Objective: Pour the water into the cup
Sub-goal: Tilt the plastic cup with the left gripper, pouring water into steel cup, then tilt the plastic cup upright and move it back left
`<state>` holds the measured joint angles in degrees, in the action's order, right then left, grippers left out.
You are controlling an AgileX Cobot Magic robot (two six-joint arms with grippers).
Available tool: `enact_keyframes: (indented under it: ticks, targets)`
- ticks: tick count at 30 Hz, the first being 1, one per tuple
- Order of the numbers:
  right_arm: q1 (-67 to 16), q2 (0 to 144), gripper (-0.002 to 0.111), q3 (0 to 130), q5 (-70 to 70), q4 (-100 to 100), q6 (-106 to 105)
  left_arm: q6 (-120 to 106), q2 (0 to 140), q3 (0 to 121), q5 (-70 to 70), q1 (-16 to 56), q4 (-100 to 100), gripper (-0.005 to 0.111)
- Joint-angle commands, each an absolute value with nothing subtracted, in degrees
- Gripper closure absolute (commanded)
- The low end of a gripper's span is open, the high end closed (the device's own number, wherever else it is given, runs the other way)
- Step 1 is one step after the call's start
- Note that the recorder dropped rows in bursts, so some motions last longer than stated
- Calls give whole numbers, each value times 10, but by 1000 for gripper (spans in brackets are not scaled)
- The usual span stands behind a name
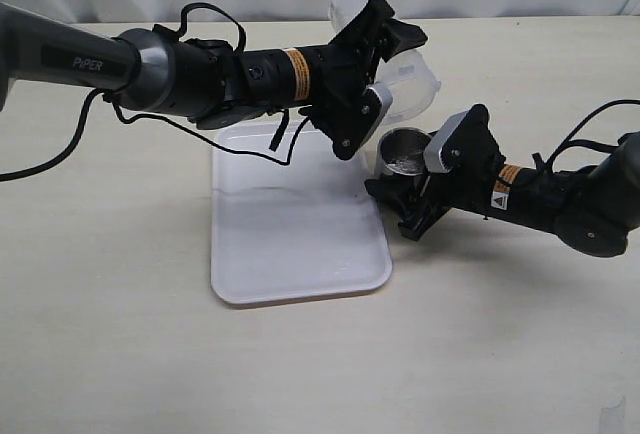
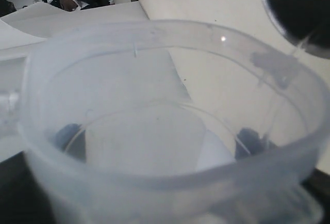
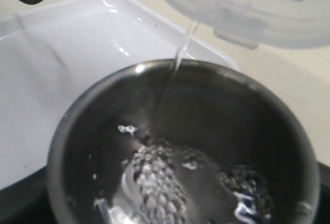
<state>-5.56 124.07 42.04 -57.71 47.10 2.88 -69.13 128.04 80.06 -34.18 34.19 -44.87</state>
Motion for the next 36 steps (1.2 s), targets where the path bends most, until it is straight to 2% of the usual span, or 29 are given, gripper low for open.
enact_keyframes:
  ticks: [1,27,36]
  targets:
    - [-54,1239,104,421,-584,476,26,-692,1275,807,-351,347,-439,107]
    - [-54,1239,104,422,-584,474,26,-686,1275,807,-351,347,-441,107]
    - [-54,1239,104,423,-584,473,26,-587,1275,807,-302,347,-443,107]
